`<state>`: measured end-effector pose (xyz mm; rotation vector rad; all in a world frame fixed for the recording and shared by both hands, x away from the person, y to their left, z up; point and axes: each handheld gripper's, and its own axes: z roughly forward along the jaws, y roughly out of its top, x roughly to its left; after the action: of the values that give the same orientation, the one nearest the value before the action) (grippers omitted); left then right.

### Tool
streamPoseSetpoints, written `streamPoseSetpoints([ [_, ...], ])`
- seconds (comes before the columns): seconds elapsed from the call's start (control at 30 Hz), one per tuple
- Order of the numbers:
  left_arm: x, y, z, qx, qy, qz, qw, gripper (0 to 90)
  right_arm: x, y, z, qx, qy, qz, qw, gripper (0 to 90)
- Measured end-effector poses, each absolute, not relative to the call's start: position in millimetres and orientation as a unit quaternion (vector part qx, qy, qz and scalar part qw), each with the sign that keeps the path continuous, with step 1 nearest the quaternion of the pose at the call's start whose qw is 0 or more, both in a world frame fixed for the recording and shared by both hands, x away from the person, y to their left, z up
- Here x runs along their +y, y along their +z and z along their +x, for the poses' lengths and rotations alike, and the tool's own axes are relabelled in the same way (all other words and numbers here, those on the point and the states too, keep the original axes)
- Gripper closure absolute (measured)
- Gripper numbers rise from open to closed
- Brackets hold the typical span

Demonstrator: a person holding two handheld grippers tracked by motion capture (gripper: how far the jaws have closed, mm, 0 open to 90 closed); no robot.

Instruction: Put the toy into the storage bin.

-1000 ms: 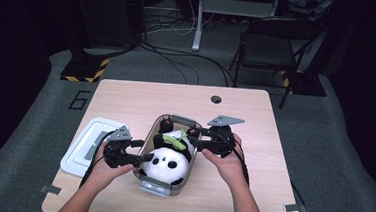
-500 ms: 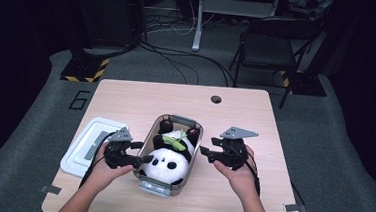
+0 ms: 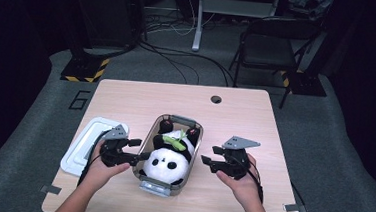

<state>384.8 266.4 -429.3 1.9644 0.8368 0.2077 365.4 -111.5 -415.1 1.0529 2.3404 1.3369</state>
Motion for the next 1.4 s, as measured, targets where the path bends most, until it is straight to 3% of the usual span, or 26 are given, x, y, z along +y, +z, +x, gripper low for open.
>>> streamPoseSetpoints([
  [0.33,277,-421,379,0.348,0.100,0.796,0.485,39.0,-106,-429,353,0.813,0.457,0.347,0.103,43.0],
  [0.83,348,-436,392,0.440,0.173,0.755,0.455,42.0,-97,-443,357,0.818,0.451,0.344,0.095,43.3],
  [1.4,373,-461,399,0.474,0.173,0.743,0.440,42.9,-94,-451,357,0.817,0.457,0.335,0.102,46.3],
])
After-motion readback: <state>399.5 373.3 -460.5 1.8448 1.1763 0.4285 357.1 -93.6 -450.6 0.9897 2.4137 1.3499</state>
